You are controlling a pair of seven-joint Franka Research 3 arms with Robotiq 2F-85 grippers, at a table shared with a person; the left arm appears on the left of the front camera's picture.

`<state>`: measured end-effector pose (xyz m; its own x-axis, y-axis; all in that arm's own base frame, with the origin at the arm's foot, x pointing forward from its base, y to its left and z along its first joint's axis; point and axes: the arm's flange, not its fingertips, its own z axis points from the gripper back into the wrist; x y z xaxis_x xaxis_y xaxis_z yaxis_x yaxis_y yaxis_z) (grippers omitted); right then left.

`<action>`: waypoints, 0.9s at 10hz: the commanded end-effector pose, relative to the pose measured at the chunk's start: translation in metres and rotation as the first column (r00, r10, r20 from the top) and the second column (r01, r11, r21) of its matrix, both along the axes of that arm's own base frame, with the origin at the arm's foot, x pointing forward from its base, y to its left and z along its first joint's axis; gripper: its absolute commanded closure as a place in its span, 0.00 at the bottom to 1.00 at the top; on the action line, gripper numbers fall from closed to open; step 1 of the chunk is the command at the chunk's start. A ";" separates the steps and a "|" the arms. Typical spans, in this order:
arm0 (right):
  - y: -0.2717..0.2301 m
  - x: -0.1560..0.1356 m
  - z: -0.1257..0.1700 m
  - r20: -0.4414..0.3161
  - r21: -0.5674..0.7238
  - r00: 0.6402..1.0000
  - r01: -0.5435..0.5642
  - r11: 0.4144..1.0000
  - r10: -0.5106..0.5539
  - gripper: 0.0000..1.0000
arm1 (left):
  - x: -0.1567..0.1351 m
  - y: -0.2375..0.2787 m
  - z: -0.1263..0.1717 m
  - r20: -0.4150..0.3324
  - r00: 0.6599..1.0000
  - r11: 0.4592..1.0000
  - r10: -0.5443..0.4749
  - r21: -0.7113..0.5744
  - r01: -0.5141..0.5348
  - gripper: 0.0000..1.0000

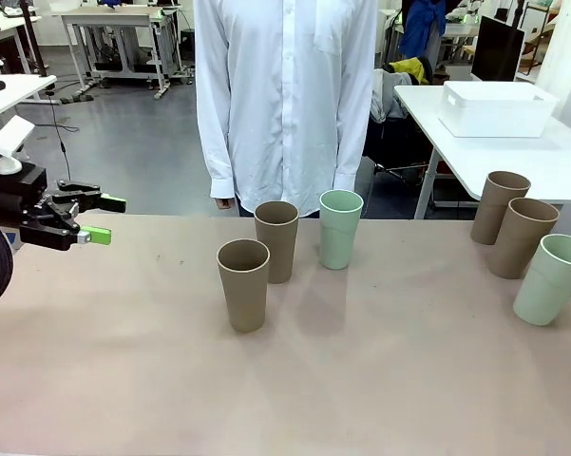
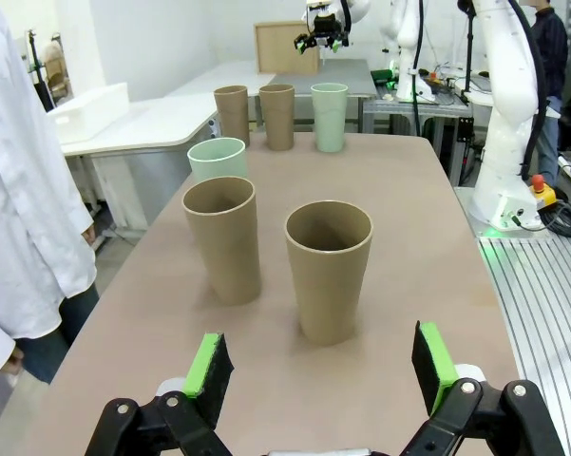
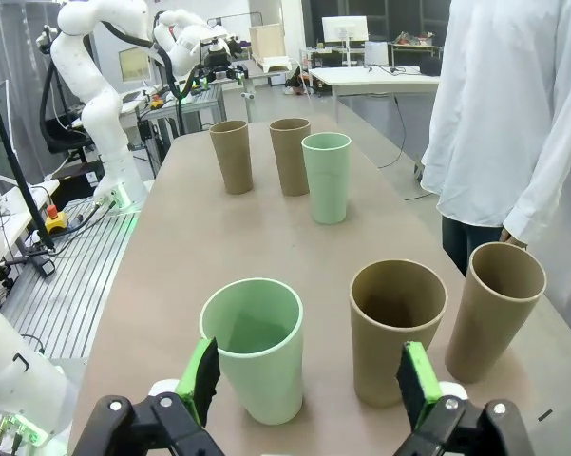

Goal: Stack the cups and store them in the basket.
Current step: Pick up two Reusable plastic cups , one in each hand.

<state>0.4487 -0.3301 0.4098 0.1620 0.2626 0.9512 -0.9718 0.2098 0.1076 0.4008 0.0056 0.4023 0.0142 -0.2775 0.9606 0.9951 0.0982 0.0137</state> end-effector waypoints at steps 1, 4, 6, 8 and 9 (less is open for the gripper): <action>0.025 -0.027 -0.023 0.042 0.010 0.998 0.037 0.999 -0.038 0.00 | -0.004 -0.025 -0.024 0.015 1.000 0.999 0.013 -0.030 -0.013 0.00; 0.059 -0.065 -0.077 0.082 0.054 0.992 0.092 0.994 -0.096 0.00 | -0.019 -0.060 -0.057 0.023 0.999 0.997 0.022 -0.071 -0.021 0.00; 0.078 -0.069 -0.104 0.066 0.077 0.990 0.116 0.990 -0.121 0.00 | -0.024 -0.082 -0.084 0.020 1.000 0.997 0.016 -0.078 -0.014 0.00; 0.087 -0.065 -0.118 0.061 0.068 0.989 0.129 0.989 -0.133 0.00 | -0.029 -0.092 -0.099 0.053 0.999 0.995 0.003 -0.097 0.002 0.00; 0.086 -0.061 -0.119 0.061 0.073 0.985 0.159 0.985 -0.163 0.00 | -0.029 -0.094 -0.099 0.085 0.996 0.991 0.030 -0.133 -0.019 0.00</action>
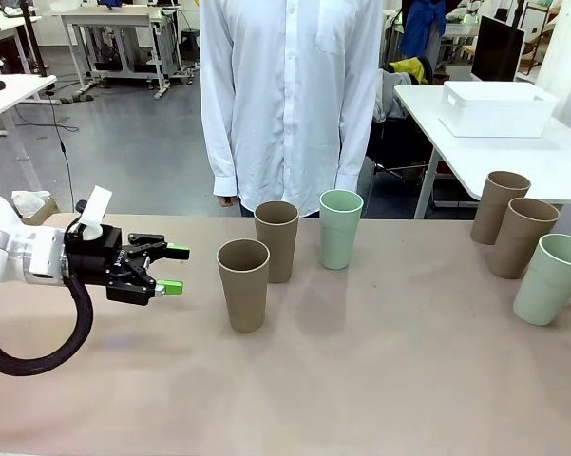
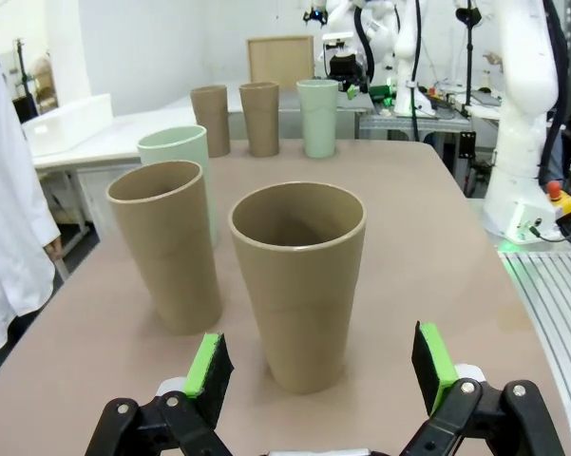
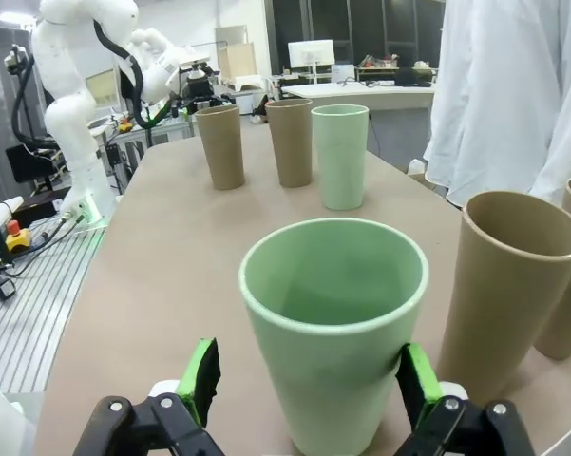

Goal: Stack the cups and store them in the basket.
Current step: Pick up two Reusable plastic cups , one in each hand.

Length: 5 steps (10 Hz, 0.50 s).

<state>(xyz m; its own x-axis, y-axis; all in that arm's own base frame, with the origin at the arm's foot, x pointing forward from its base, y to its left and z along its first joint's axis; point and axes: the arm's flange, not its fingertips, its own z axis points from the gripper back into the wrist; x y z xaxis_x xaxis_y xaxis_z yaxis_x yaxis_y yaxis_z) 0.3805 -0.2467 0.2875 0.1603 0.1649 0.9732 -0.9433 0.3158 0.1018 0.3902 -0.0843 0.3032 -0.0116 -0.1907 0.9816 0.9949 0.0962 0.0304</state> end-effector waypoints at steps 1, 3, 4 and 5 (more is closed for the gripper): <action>-0.002 -0.005 0.001 -0.007 0.006 1.000 -0.016 1.000 0.016 0.00 | -0.001 0.003 0.006 -0.024 1.000 1.000 -0.007 0.015 0.007 0.00; -0.002 -0.005 0.001 -0.007 0.006 1.000 -0.016 1.000 0.016 0.00 | -0.001 0.003 0.006 -0.024 1.000 1.000 -0.007 0.015 0.007 0.00; -0.001 -0.001 -0.001 -0.003 0.002 1.000 0.000 1.000 0.000 0.00 | 0.000 0.001 -0.001 -0.005 1.000 1.000 -0.003 0.005 0.003 0.00; -0.015 0.014 -0.010 -0.003 0.030 1.000 0.006 1.000 -0.006 0.00 | 0.007 -0.009 -0.012 -0.016 1.000 1.000 0.019 0.001 -0.019 0.00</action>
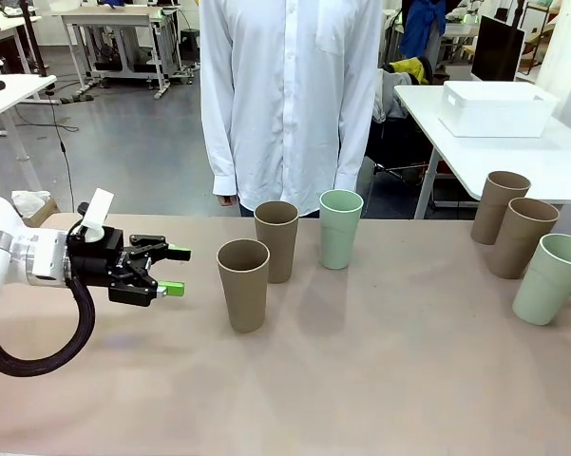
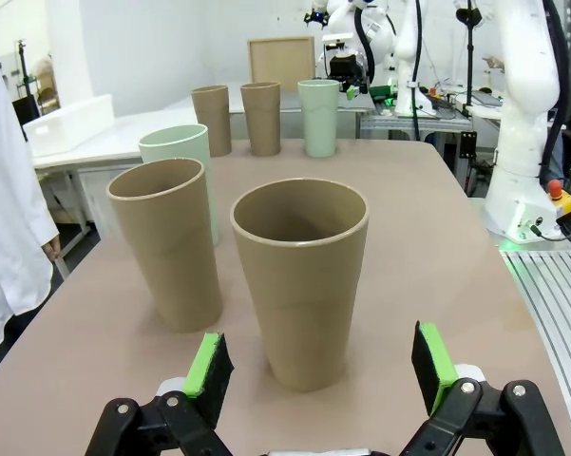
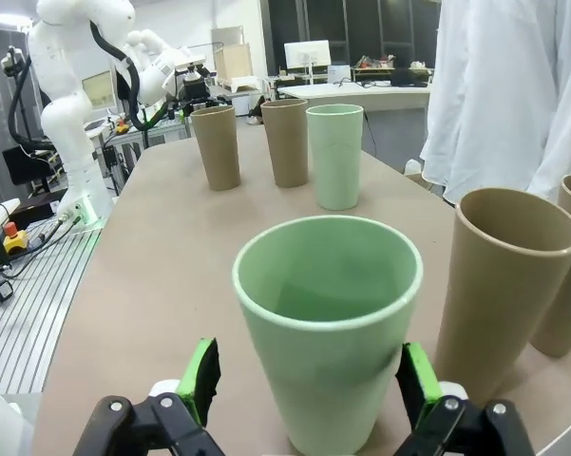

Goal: Stack the cups and store them in the basket.
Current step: Pick up two Reusable plastic cups , one in each hand.

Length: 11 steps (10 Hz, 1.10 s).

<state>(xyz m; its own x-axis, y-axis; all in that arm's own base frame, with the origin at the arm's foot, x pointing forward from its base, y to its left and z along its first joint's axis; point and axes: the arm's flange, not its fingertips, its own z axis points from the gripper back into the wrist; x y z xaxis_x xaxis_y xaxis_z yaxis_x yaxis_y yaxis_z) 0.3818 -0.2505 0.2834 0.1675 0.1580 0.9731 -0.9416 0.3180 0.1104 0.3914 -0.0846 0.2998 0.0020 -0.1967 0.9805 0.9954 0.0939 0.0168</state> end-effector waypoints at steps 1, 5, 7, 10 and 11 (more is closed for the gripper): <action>-0.022 0.017 -0.009 0.022 0.045 1.000 -0.016 0.999 0.015 0.00 | 0.007 -0.016 -0.016 0.014 1.000 1.000 0.020 -0.006 -0.020 0.00; -0.035 0.037 -0.036 0.044 0.087 0.997 -0.064 0.994 0.060 0.00 | 0.010 -0.024 -0.039 0.061 0.998 0.998 -0.008 -0.059 0.012 0.00; -0.035 0.039 -0.045 0.080 0.115 0.995 -0.070 0.991 0.061 0.00 | 0.012 -0.030 -0.048 0.063 0.998 0.996 -0.009 -0.085 0.014 0.00; -0.029 0.037 -0.053 0.103 0.138 0.994 -0.046 0.989 0.032 0.00 | 0.013 -0.036 -0.053 0.077 0.997 0.995 -0.006 -0.096 0.013 0.00; -0.027 0.037 -0.054 0.105 0.142 0.994 -0.047 0.989 0.032 0.00 | 0.012 -0.038 -0.055 0.080 0.997 0.996 -0.018 -0.090 0.025 0.00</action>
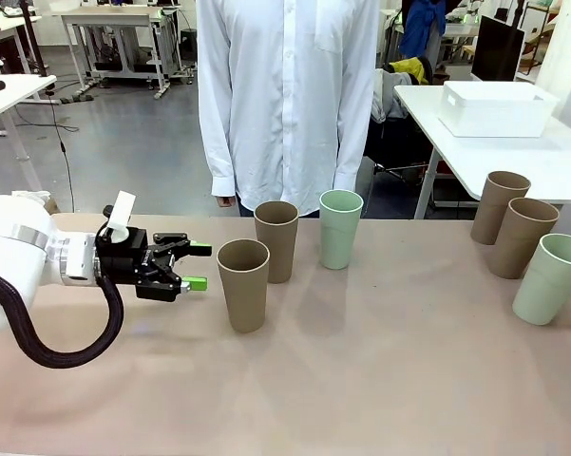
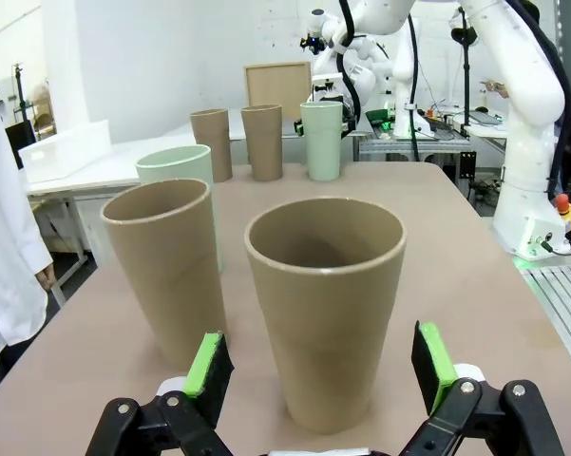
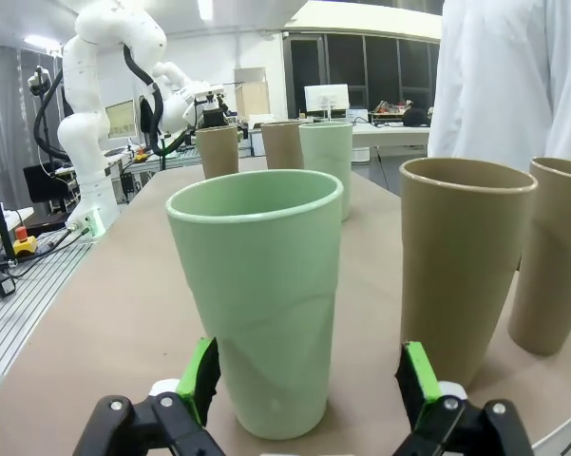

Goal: Stack the cups and store them in the basket.
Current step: Pick up two Reusable plastic cups , one in each hand.

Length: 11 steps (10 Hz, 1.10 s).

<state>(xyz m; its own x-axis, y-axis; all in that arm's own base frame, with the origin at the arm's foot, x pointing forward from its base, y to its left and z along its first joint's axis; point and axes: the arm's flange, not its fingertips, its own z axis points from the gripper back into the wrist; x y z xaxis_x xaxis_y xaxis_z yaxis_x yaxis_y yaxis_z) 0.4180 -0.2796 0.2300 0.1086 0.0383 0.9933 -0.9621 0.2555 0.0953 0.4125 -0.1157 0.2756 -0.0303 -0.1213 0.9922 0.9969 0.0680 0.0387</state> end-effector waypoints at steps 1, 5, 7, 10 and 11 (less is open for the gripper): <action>0.005 0.001 -0.001 0.046 0.018 0.999 0.010 1.000 -0.011 0.00 | -0.010 -0.010 -0.033 0.051 0.999 1.000 -0.004 -0.011 0.004 0.00; 0.008 -0.001 -0.003 0.014 0.019 1.000 -0.009 1.000 0.009 0.00 | 0.010 -0.014 -0.027 0.070 0.994 0.996 -0.089 0.013 0.088 0.00; 0.005 0.001 -0.004 -0.002 0.014 1.000 -0.003 1.000 0.003 0.00 | 0.021 -0.011 -0.024 0.024 0.986 0.986 -0.164 0.047 0.163 0.00; 0.005 0.000 -0.005 -0.006 0.014 1.000 -0.005 1.000 0.005 0.00 | 0.021 -0.014 -0.006 0.003 0.994 0.993 -0.111 0.044 0.111 0.00; 0.008 0.001 -0.005 0.000 0.010 1.000 -0.006 1.000 0.006 0.00 | 0.023 -0.016 -0.011 0.008 0.995 0.994 -0.102 0.042 0.101 0.00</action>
<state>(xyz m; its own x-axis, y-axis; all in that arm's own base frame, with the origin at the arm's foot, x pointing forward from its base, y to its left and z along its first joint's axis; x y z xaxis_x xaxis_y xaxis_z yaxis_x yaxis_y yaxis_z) 0.4179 -0.2743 0.2248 0.1149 0.0248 0.9931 -0.9627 0.2493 0.1051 0.4340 -0.1293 0.2687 -0.0462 -0.1594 0.9861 0.9985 -0.0379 0.0407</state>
